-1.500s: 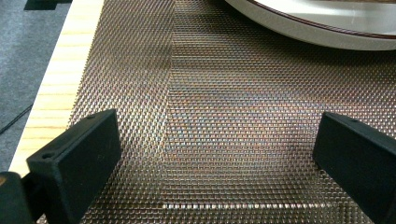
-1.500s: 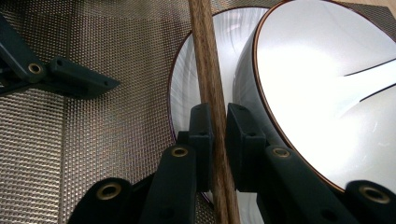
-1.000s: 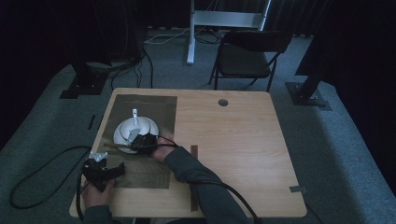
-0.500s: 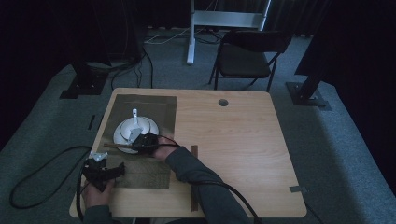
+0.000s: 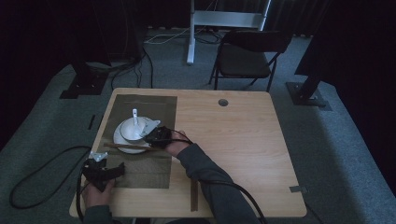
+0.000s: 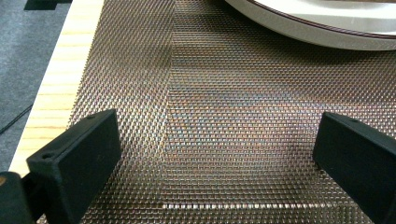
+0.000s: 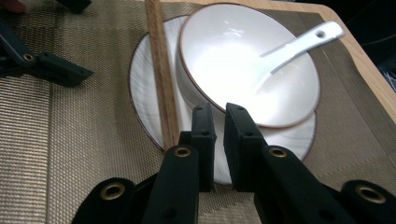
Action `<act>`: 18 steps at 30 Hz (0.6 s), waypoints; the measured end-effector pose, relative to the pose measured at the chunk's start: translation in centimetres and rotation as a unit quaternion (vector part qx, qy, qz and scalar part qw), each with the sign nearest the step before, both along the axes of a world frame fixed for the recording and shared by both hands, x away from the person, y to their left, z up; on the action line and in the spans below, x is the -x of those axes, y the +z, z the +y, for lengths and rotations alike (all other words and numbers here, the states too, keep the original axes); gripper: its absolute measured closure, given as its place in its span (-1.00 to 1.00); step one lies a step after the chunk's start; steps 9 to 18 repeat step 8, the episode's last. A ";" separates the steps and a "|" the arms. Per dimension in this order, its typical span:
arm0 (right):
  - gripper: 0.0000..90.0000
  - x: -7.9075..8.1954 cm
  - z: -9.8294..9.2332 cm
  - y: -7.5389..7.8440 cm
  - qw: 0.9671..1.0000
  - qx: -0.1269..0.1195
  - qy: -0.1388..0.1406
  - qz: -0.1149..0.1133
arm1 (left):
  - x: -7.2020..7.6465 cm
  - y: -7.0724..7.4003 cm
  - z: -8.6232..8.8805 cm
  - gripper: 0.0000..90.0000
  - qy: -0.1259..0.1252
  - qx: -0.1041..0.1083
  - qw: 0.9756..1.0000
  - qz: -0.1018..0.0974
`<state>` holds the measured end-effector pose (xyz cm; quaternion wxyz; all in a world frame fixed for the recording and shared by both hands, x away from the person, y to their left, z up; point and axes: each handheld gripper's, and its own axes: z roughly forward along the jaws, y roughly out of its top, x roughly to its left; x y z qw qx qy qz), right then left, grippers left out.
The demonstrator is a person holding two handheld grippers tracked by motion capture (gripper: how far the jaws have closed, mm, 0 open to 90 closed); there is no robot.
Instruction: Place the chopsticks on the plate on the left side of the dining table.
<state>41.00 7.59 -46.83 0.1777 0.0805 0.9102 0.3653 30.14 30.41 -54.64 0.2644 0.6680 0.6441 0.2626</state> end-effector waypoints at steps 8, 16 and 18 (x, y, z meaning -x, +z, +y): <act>0.83 0.0 -1.3 -0.4 1.000 0.001 -0.010 0.002 | 0.0 0.0 0.0 -0.97 -0.001 -0.001 1.000 0.000; 0.83 0.0 -1.3 -0.4 1.000 0.001 -0.010 0.002 | 0.0 0.0 0.0 -0.97 -0.001 -0.001 1.000 0.000; 0.83 0.0 -1.3 -0.4 1.000 0.001 -0.010 0.002 | 0.0 0.0 0.0 -0.97 -0.001 -0.001 1.000 0.000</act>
